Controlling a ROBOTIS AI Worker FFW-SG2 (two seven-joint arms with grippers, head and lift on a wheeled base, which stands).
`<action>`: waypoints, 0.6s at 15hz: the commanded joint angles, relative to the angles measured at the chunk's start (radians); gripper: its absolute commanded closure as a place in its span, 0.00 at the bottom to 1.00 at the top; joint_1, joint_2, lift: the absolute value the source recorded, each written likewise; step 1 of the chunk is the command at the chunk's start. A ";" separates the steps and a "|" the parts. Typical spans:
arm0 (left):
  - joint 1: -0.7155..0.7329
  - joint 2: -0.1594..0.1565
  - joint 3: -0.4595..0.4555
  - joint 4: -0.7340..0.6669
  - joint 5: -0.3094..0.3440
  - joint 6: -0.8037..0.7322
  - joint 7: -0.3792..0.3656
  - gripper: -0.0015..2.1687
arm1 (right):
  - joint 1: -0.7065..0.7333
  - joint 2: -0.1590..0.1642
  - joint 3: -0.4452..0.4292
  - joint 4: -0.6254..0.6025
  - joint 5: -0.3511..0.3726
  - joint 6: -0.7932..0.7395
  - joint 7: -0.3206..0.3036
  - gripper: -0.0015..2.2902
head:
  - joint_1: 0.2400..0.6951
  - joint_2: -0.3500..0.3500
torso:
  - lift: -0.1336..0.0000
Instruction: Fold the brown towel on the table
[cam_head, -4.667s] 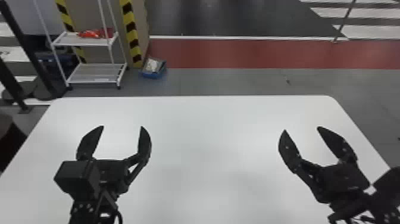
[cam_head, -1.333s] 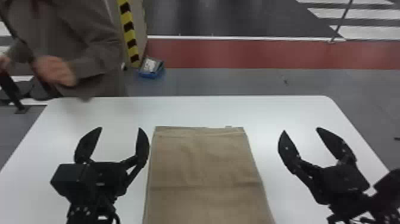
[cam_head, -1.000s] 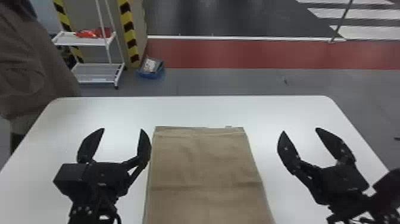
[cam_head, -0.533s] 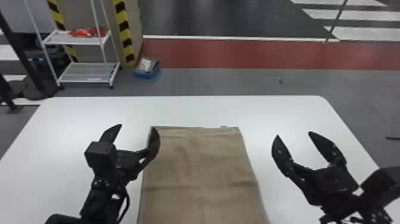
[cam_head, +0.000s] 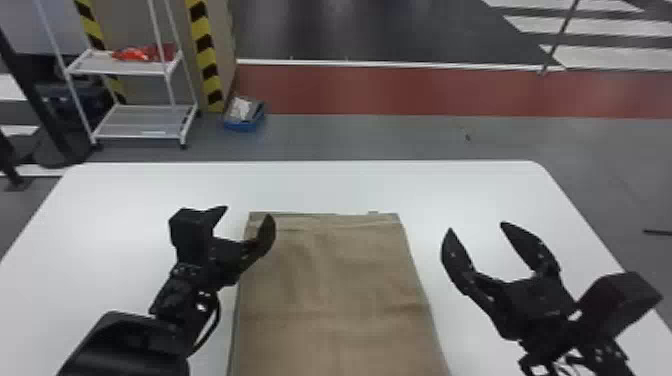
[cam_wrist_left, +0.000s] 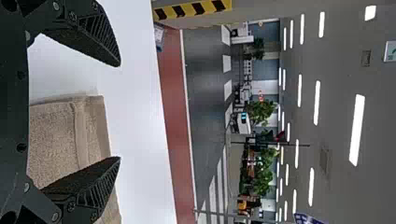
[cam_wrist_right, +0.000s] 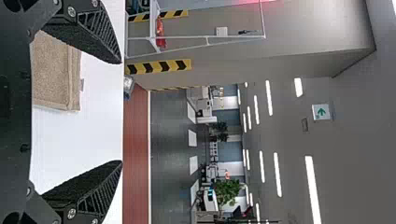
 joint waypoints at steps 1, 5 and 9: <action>-0.009 -0.001 0.002 0.015 -0.010 0.033 -0.023 0.12 | -0.015 -0.003 0.008 0.018 0.000 -0.002 0.000 0.06 | 1.00 0.42 | 0.11; -0.032 -0.001 0.008 0.029 -0.007 0.156 -0.072 0.17 | -0.022 -0.003 0.017 0.022 0.002 -0.002 0.000 0.06 | 1.00 0.41 | 0.11; -0.054 -0.005 0.016 0.053 -0.001 0.156 -0.066 0.17 | -0.025 -0.006 0.019 0.028 0.000 0.001 0.000 0.06 | 1.00 0.43 | 0.11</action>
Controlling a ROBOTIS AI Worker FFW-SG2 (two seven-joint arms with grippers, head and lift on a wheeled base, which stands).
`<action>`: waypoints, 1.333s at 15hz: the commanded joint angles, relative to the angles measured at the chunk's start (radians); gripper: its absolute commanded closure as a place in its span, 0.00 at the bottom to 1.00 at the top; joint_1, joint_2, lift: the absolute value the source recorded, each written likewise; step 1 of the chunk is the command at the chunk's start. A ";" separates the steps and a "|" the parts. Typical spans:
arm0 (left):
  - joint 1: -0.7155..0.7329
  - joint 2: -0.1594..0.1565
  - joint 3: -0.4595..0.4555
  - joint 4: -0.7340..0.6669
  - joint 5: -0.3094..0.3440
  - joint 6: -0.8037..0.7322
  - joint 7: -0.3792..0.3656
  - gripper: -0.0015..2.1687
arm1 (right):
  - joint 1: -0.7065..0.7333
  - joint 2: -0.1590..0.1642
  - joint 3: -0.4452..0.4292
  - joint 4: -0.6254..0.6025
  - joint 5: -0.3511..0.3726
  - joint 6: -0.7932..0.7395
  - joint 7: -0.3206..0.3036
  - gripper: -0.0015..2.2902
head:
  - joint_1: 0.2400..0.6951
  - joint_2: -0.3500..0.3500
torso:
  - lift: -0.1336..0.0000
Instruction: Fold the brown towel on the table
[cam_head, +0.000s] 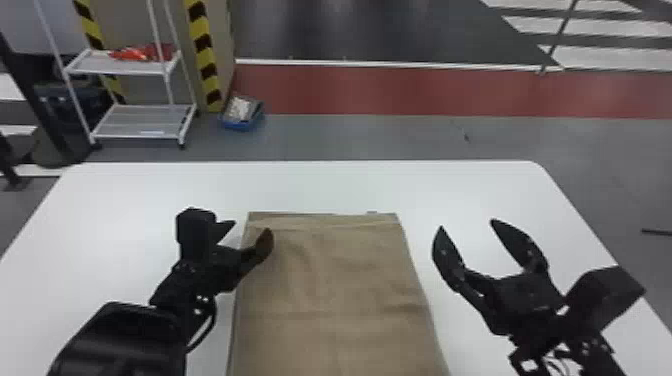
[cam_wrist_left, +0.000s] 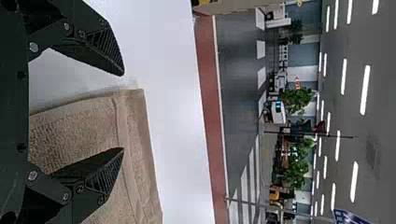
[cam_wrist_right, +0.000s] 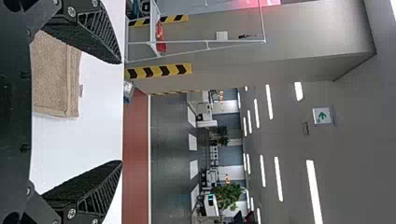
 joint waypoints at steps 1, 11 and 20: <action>-0.012 -0.007 0.002 0.013 0.003 0.002 -0.003 0.22 | -0.006 -0.004 0.000 0.009 -0.002 0.002 -0.001 0.06 | 1.00 0.44 | 0.11; -0.009 -0.007 0.007 0.021 -0.006 0.006 -0.008 0.31 | -0.012 -0.010 0.006 0.021 -0.020 0.005 -0.001 0.06 | 1.00 0.44 | 0.11; 0.022 -0.007 0.017 -0.010 -0.010 -0.010 0.003 0.71 | -0.006 -0.015 0.006 0.017 -0.041 0.005 -0.001 0.06 | 1.00 0.44 | 0.11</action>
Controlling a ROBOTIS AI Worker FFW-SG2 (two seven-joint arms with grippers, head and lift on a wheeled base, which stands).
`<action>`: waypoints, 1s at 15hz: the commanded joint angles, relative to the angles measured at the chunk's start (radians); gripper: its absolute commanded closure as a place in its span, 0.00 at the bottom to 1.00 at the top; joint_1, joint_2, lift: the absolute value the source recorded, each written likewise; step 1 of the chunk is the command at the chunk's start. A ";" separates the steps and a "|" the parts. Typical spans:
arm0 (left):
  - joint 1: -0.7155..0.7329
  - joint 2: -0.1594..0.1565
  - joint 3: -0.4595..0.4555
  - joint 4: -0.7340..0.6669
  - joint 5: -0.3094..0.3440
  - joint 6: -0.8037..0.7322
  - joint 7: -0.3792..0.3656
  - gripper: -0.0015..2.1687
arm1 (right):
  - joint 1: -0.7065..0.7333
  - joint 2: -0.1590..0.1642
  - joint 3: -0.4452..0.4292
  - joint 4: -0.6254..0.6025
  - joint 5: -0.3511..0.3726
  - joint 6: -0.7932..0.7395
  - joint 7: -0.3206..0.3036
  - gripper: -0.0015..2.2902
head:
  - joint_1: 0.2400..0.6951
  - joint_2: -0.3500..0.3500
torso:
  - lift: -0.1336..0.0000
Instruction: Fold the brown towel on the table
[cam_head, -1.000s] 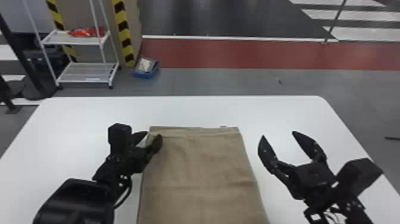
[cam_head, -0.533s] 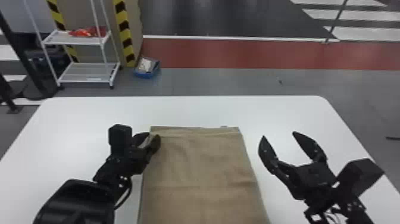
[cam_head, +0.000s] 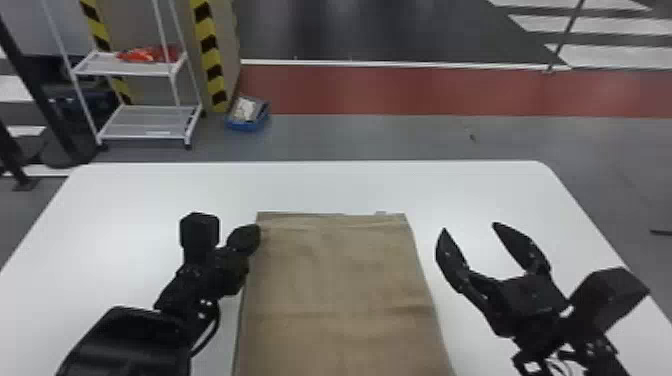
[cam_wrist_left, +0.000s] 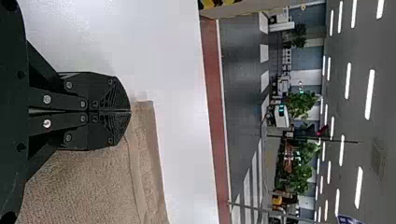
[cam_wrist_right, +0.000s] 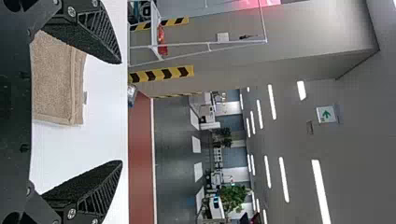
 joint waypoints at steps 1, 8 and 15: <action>0.019 0.000 0.005 -0.032 0.001 -0.003 0.000 0.71 | 0.004 -0.002 0.000 -0.004 -0.006 0.000 0.000 0.06 | 1.00 0.45 | 0.11; 0.165 0.000 0.011 -0.373 0.011 0.076 0.007 0.71 | 0.021 -0.015 -0.021 -0.022 -0.030 -0.006 -0.018 0.06 | 1.00 0.42 | 0.11; 0.328 0.009 -0.081 -0.712 -0.010 0.359 -0.089 0.71 | 0.042 -0.030 -0.083 -0.031 -0.093 0.012 -0.238 0.06 | 1.00 0.22 | 0.11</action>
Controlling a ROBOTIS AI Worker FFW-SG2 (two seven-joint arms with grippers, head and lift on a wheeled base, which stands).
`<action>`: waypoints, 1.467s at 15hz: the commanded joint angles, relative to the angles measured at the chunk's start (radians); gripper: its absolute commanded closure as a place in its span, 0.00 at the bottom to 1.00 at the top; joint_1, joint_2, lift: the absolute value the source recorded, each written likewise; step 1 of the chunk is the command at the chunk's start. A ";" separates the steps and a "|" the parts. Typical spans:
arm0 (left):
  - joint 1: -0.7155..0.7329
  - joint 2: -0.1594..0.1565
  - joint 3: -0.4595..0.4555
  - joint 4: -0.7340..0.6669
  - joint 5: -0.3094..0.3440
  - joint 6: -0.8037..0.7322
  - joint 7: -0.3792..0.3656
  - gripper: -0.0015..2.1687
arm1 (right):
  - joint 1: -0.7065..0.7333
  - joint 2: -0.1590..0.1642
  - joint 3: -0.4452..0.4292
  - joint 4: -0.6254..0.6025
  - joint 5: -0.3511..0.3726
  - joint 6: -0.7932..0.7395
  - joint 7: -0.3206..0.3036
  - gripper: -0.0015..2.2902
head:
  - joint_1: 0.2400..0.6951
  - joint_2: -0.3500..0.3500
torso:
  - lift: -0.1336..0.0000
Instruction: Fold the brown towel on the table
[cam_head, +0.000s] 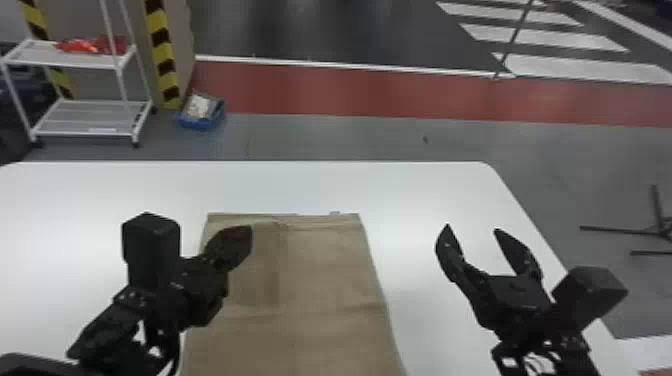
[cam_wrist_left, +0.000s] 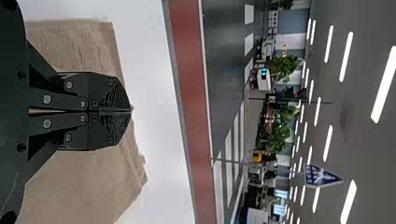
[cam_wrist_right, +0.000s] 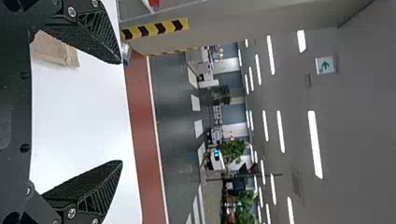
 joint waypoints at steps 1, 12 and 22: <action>0.077 0.005 -0.032 -0.108 -0.022 0.090 -0.049 0.71 | 0.008 -0.001 -0.023 0.000 -0.025 0.003 -0.079 0.06 | 1.00 0.19 | 0.11; 0.153 0.015 -0.071 -0.185 -0.105 0.256 -0.190 0.00 | -0.010 0.006 -0.019 0.021 -0.050 0.058 -0.126 0.06 | 1.00 0.00 | 0.11; 0.136 0.004 0.060 -0.088 -0.025 -0.174 0.111 0.02 | -0.015 -0.004 0.244 0.031 0.122 0.098 0.003 0.09 | 1.00 0.30 | 0.11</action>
